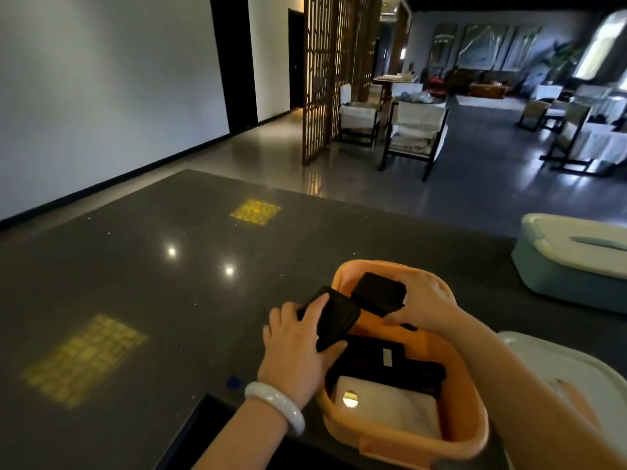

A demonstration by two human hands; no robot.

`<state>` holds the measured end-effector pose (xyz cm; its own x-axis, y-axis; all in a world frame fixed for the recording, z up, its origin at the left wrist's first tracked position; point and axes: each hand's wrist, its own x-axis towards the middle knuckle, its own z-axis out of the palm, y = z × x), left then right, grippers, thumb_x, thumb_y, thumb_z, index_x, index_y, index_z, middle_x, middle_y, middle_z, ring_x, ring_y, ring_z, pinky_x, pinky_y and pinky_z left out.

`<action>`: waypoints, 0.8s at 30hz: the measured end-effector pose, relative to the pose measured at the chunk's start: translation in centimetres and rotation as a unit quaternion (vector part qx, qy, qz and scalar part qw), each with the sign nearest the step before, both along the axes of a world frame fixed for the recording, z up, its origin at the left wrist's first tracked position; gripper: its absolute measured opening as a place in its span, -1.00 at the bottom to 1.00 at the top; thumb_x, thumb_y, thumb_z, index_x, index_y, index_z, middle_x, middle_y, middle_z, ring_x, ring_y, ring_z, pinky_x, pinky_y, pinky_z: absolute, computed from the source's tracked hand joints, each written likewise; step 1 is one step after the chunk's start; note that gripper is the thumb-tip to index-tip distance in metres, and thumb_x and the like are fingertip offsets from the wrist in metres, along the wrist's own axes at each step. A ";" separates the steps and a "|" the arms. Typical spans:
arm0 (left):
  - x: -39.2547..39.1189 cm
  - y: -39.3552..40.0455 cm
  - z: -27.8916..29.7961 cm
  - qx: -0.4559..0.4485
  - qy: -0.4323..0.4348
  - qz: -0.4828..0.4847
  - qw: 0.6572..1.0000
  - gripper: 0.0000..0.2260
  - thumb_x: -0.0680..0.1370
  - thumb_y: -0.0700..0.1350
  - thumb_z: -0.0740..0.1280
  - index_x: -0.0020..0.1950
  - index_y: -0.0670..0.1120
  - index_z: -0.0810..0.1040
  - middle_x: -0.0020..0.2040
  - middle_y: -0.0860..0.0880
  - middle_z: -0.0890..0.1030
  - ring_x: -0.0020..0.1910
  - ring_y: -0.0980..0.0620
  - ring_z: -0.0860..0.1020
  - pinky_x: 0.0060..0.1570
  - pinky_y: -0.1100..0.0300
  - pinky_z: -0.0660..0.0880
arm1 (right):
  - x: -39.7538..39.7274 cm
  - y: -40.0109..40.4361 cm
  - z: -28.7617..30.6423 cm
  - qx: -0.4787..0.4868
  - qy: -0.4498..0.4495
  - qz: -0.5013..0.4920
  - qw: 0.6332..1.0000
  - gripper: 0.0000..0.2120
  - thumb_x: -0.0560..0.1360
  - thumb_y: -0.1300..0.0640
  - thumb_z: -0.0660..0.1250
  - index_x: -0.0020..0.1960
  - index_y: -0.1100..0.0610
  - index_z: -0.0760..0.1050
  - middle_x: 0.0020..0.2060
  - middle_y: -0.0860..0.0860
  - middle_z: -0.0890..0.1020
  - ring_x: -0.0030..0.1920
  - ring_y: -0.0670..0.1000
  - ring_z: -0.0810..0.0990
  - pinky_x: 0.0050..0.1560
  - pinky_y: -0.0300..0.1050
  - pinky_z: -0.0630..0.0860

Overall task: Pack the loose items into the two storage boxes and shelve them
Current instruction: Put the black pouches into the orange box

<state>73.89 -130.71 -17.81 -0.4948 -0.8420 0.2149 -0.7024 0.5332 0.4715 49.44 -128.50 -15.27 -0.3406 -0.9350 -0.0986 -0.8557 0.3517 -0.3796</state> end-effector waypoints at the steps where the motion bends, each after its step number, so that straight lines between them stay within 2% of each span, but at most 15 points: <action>1: -0.3 -0.1 -0.2 0.005 -0.009 0.004 1.000 -0.38 0.50 0.29 0.23 0.50 0.27 0.05 0.24 0.05 0.29 0.21 0.07 0.24 0.27 0.10 0.27 | -0.4 -0.4 -0.2 0.025 0.009 0.007 1.000 -0.26 0.25 -0.10 0.55 0.36 -0.09 0.35 0.24 -0.04 0.46 0.28 0.06 0.40 0.29 0.14 0.40; 5: -0.8 -0.6 -0.5 0.015 -0.027 0.027 0.999 -0.35 0.49 0.29 0.26 0.50 0.27 0.04 0.24 0.05 0.29 0.20 0.06 0.23 0.27 0.09 0.26 | -1.0 -2.3 -1.5 0.084 0.042 0.036 0.995 -0.42 0.31 -0.09 0.51 0.27 0.02 0.43 0.18 0.04 0.47 0.23 0.11 0.43 0.24 0.10 0.45; 11: -1.0 -0.9 -0.5 0.025 -0.038 0.042 0.998 -0.33 0.47 0.24 0.33 0.49 0.29 0.07 0.28 0.07 0.28 0.27 0.07 0.21 0.32 0.09 0.23 | -1.2 -4.4 -4.9 0.133 -0.031 0.066 0.988 -0.52 0.38 0.00 0.48 0.25 -0.03 0.42 0.15 0.00 0.51 0.21 0.06 0.48 0.27 0.11 0.43; 14: -1.2 -1.0 -0.4 0.029 -0.038 0.048 0.998 -0.31 0.46 0.23 0.35 0.49 0.29 0.07 0.27 0.06 0.27 0.25 0.06 0.21 0.29 0.10 0.22 | -1.5 -4.9 -6.1 0.156 -0.018 0.071 0.985 -0.51 0.42 0.01 0.45 0.29 -0.01 0.38 0.24 0.03 0.45 0.29 0.09 0.40 0.34 0.12 0.35; 18: -1.3 -1.1 -0.3 0.036 -0.041 0.054 0.997 -0.30 0.46 0.22 0.35 0.50 0.29 0.05 0.25 0.06 0.26 0.23 0.07 0.20 0.28 0.11 0.22 | -1.4 -5.2 -6.9 0.184 -0.016 0.085 0.979 -0.40 0.46 0.00 0.41 0.42 0.02 0.25 0.38 0.05 0.34 0.40 0.15 0.29 0.41 0.15 0.25; 24: -1.6 -1.1 -0.4 0.039 -0.031 0.066 0.997 -0.29 0.45 0.23 0.36 0.50 0.29 0.06 0.22 0.07 0.27 0.22 0.08 0.20 0.29 0.10 0.24 | -1.5 -5.4 -6.6 0.199 -0.083 0.094 0.972 -0.47 0.45 0.05 0.43 0.36 0.04 0.36 0.27 0.05 0.46 0.29 0.14 0.44 0.36 0.16 0.33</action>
